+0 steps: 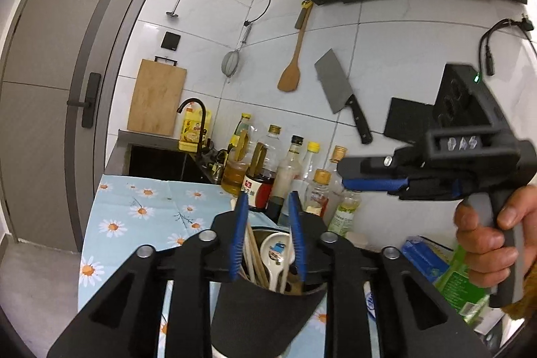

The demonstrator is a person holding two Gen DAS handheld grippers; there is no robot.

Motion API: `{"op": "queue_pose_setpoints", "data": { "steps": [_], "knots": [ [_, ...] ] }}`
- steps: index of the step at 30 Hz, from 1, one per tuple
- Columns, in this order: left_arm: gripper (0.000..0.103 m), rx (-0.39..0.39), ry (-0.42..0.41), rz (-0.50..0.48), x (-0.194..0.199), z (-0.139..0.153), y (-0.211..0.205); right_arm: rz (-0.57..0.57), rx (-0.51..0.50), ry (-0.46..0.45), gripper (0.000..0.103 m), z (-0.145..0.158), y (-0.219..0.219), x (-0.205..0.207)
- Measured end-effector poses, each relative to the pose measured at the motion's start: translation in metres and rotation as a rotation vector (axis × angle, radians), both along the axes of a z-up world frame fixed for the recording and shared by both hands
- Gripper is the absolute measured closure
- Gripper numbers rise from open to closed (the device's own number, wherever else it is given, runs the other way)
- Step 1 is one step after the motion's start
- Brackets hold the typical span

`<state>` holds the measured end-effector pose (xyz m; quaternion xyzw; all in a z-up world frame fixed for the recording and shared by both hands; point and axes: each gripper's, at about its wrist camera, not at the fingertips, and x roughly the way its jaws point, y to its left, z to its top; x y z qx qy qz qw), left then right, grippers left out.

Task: Organize utensils
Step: 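Move both open tools back down to the remaining chopstick and white spoon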

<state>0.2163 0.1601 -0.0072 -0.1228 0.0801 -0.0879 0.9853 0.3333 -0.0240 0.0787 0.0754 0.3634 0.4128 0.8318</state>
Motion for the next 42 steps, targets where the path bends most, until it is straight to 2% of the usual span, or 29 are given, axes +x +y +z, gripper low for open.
{"op": "queue_pose_setpoints", "data": {
  "steps": [6,11,14,20,23,25,31,37,42],
  "knots": [
    [0.078,0.02,0.055,-0.033,-0.026,0.01,-0.004,0.053,-0.039,-0.002,0.068,-0.004,-0.007,-0.025],
    [0.078,-0.005,0.124,-0.039,-0.042,0.012,-0.003,0.077,-0.125,-0.044,0.065,-0.011,-0.007,-0.046],
    [0.078,0.011,0.159,-0.03,-0.05,0.012,-0.006,0.088,-0.145,-0.061,0.065,-0.014,-0.009,-0.056],
    [0.078,0.026,0.201,-0.032,-0.069,0.013,-0.014,0.123,-0.189,-0.099,0.058,-0.017,-0.011,-0.077],
    [0.077,0.031,0.236,-0.028,-0.077,0.011,-0.019,0.145,-0.202,-0.071,0.055,-0.024,-0.012,-0.083],
    [0.06,0.024,0.259,-0.026,-0.081,0.008,-0.019,0.155,-0.21,-0.057,0.052,-0.028,-0.012,-0.086],
    [0.06,0.01,0.36,-0.024,-0.088,-0.005,-0.023,0.188,-0.26,-0.005,0.052,-0.046,-0.011,-0.09],
    [0.06,-0.001,0.509,-0.03,-0.089,-0.023,-0.026,0.227,-0.322,0.047,0.051,-0.069,-0.009,-0.093],
    [0.06,0.011,0.581,-0.01,-0.091,-0.033,-0.028,0.252,-0.357,0.098,0.051,-0.087,-0.006,-0.097]
  ]
}}
